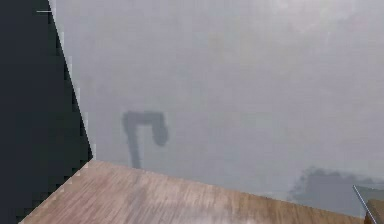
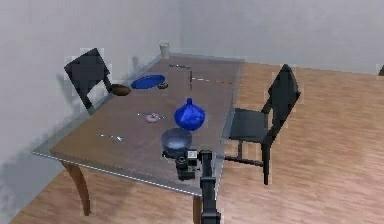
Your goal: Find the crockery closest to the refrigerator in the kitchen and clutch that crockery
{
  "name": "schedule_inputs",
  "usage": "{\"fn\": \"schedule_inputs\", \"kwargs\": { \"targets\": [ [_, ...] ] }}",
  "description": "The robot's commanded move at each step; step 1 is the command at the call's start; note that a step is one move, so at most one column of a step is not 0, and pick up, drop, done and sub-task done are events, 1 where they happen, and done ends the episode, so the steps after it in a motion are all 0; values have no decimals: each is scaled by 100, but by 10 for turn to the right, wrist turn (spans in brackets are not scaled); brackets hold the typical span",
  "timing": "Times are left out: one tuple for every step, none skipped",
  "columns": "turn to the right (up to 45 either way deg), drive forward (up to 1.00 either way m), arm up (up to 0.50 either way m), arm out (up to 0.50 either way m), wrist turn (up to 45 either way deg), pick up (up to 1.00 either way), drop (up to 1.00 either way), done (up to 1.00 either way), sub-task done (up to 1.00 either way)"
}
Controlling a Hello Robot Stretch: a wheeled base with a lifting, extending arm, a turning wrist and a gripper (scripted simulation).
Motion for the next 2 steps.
{"fn": "schedule_inputs", "kwargs": {
  "targets": [
    [0,0,10,0,0,0,0,0,0],
    [0,0,0,0,0,0,0,100,0]
  ]
}}
